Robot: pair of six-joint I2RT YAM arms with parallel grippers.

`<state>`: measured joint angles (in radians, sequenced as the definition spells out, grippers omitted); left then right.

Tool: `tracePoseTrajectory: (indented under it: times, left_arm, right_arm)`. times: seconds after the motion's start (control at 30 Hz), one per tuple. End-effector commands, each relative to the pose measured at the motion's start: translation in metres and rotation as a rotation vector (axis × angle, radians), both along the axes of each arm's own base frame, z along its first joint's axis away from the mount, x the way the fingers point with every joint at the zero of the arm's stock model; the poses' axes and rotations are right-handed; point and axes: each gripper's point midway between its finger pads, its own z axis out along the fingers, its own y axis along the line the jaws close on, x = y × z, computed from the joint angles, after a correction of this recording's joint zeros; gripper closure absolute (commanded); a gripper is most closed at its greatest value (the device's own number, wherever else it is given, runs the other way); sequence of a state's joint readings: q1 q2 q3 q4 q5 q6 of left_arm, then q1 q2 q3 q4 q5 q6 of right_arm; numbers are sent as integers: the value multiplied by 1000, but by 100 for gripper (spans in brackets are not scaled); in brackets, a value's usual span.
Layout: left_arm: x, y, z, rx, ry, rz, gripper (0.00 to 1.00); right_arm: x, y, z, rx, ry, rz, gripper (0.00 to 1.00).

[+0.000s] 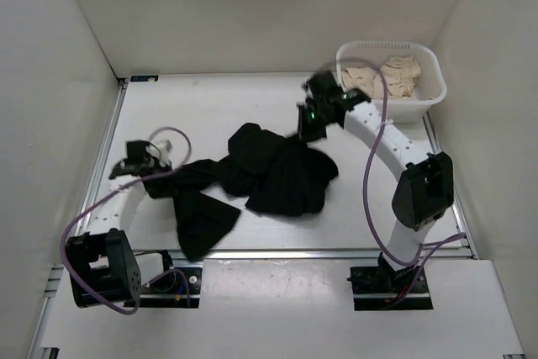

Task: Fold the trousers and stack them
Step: Flatten the trousers out

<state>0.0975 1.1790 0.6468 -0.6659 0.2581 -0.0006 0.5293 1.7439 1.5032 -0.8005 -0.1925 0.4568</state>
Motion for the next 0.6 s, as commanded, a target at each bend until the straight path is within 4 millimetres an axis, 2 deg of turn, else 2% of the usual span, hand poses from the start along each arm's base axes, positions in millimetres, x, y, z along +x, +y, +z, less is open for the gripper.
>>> tracePoseTrajectory:
  times: [0.0, 0.03, 0.07, 0.1, 0.13, 0.17, 0.2, 0.23, 0.27, 0.3, 0.33, 0.37, 0.4, 0.43, 0.5, 0.57]
  left_arm:
    - [89, 66, 98, 108, -322, 181, 86]
    - [98, 79, 110, 103, -331, 210, 86]
    - [115, 106, 154, 132, -422, 270, 86]
    - [123, 116, 166, 133, -434, 287, 86]
    - [126, 128, 180, 144, -453, 315, 86]
    - [125, 132, 190, 160, -446, 329, 86]
    - [127, 140, 214, 184, -490, 348, 86]
    - [126, 141, 218, 192, -488, 355, 86]
    - [123, 145, 219, 210, -478, 370, 86]
    - [116, 144, 218, 217, -460, 379, 86]
    - [112, 146, 213, 227, -438, 390, 86]
    - [109, 149, 218, 247, -448, 403, 86]
    - [104, 155, 216, 283, -437, 432, 86]
    - [101, 161, 216, 296, -433, 449, 86]
    - [101, 172, 233, 311, -470, 482, 86]
    - [102, 178, 240, 318, -483, 495, 86]
  right_arm:
    - [53, -4, 118, 26, -298, -11, 100]
    - [59, -3, 137, 38, -341, -20, 100]
    - [70, -12, 170, 65, -416, -56, 100]
    - [67, -19, 193, 88, -464, -83, 100]
    - [65, -26, 204, 97, -486, -107, 100]
    - [62, -36, 210, 91, -504, -129, 100]
    - [55, -43, 196, 60, -478, -138, 100]
    - [44, -59, 207, 61, -503, -183, 100]
    - [43, -77, 200, 25, -497, -238, 100]
    - [34, -88, 171, -16, -429, -261, 100]
    - [21, -101, 174, -7, -433, -295, 100]
    - [14, -114, 164, -14, -398, -344, 100]
    - [-3, -120, 151, -15, -365, -354, 100]
    - [-10, -123, 147, -17, -360, -353, 100]
    - [-29, -131, 140, -24, -363, -359, 100]
    - [-36, -146, 132, -75, -381, -397, 100]
